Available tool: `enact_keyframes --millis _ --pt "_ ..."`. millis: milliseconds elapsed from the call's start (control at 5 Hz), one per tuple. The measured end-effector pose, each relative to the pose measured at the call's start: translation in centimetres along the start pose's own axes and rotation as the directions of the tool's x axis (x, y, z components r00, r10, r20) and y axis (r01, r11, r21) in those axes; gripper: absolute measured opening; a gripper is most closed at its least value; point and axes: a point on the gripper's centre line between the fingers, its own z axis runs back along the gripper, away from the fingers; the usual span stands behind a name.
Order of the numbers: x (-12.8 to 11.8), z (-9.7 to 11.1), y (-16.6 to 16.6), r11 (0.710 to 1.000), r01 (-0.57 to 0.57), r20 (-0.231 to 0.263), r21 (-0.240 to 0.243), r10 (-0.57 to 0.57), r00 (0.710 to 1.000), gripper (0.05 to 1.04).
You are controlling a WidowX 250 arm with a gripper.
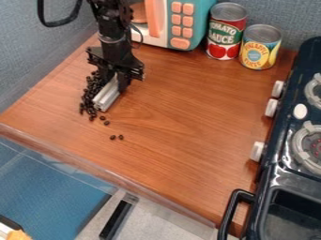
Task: Sweep into pile
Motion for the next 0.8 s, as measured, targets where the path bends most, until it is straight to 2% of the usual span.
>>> enact_keyframes --millis 400,600,800 --pt "1.9 -0.8 2.8 0.997 -0.076 -0.021 0.026 0.076 0.997 0.379" --pt "1.9 -0.6 2.7 0.992 -0.123 -0.039 -0.008 0.123 0.992 0.379" --pt "0.9 0.2 1.7 0.983 -0.156 -0.096 -0.098 0.147 0.984 0.379"
